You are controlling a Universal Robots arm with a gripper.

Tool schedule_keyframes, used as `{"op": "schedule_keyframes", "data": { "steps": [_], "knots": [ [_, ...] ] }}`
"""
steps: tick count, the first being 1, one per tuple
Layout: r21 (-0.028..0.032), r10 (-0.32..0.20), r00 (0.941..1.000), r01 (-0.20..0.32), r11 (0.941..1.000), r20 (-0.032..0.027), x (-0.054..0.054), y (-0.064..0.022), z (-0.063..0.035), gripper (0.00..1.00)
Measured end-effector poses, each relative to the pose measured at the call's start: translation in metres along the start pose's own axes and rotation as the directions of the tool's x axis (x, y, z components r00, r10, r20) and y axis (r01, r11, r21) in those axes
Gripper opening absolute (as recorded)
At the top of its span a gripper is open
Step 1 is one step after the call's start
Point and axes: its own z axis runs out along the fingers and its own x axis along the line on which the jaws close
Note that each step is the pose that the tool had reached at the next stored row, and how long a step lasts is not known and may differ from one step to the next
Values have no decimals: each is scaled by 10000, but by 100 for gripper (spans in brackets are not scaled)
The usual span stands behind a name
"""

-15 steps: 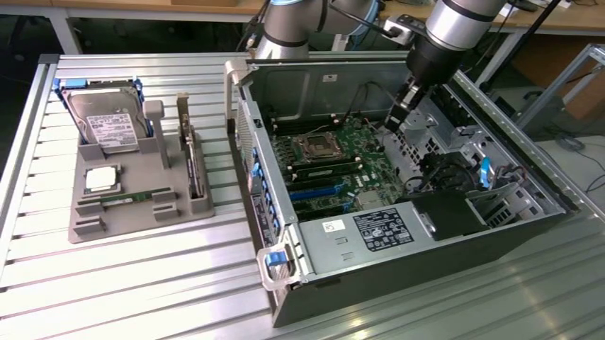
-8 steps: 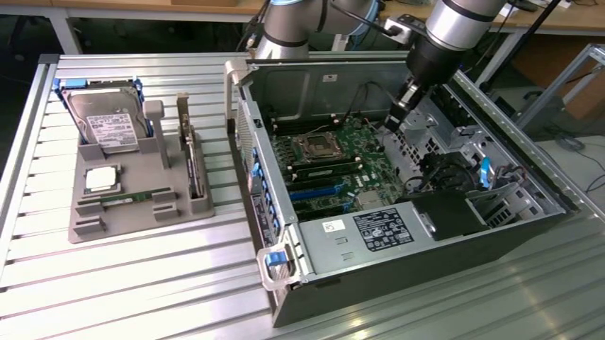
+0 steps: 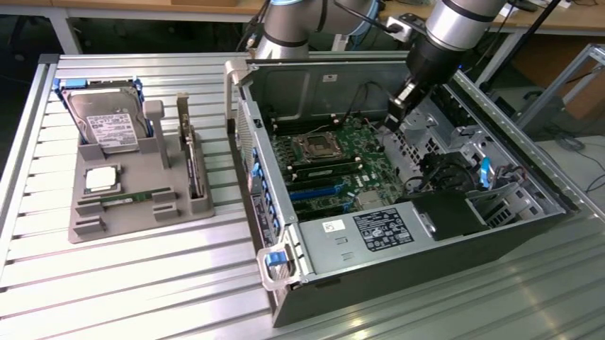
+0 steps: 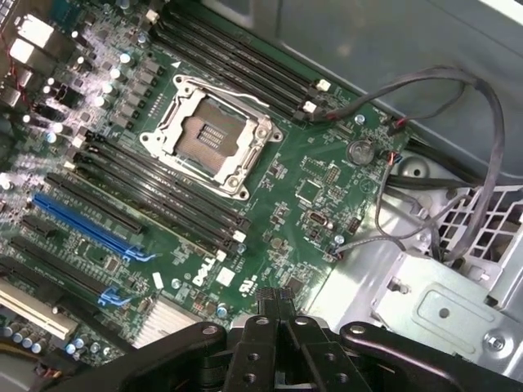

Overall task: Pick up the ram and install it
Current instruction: 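Press down the ram until it locks into place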

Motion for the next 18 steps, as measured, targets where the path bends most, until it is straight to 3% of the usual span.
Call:
{"op": "schedule_keyframes", "data": {
  "steps": [8,11,15,18],
  "knots": [
    [-6,1058,9944,-1058,9944,56,-1,-1,0,10],
    [-12,1618,9868,-1618,9868,86,-1,-1,0,10],
    [-17,1944,9809,-1944,9809,104,-2,-1,0,10],
    [-24,2362,9716,-2362,9717,126,-3,-2,0,10]
  ]
}}
